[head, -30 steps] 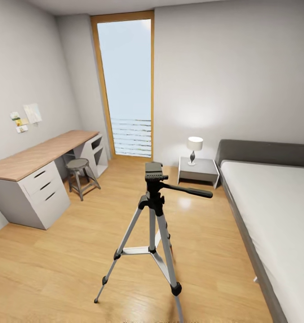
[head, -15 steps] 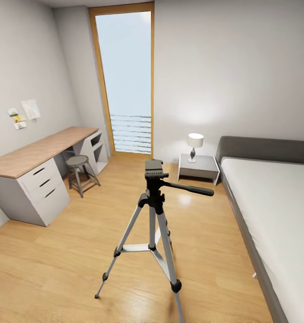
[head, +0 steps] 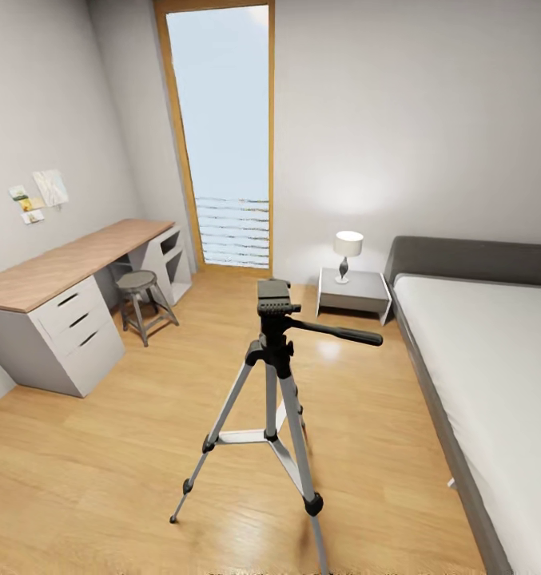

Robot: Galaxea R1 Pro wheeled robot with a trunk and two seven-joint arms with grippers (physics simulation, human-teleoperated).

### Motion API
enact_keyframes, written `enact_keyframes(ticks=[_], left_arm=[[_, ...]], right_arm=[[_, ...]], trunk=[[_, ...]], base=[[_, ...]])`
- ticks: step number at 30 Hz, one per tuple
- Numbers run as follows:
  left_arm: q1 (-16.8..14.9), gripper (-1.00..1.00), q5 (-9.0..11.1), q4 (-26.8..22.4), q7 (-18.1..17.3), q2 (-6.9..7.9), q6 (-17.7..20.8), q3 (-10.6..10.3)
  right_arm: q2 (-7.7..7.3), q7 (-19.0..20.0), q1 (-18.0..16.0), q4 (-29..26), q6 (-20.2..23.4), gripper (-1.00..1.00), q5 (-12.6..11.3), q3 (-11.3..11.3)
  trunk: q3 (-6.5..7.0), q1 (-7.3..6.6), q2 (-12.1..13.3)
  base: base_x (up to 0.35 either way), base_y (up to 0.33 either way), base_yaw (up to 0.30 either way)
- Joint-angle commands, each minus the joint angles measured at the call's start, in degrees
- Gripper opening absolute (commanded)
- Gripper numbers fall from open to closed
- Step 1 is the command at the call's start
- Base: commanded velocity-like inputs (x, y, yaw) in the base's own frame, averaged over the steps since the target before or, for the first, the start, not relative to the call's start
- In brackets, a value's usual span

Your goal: Attach the digital camera to the camera tripod in the bedroom.

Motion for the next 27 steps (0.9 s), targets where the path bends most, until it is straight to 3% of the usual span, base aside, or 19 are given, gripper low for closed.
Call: enact_keyframes(ticks=[1,27], left_arm=[[0.0,-1.0,0.5,0.0,0.1,0.0,-0.1,-0.3],[0.0,-1.0,0.5,-0.3,-0.6,0.28,0.0,-0.3]], right_arm=[[-0.02,0.1,-0.1,0.2,-0.3,1.0,0.2,0.4],[-0.09,0.1,-0.1,0.2,-0.3,1.0,0.2,0.3]], trunk=[[-0.21,0.03,-0.1],[-2.65,0.03,-0.1]], base=[[0.0,0.0,0.0],[0.0,0.0,0.0]])
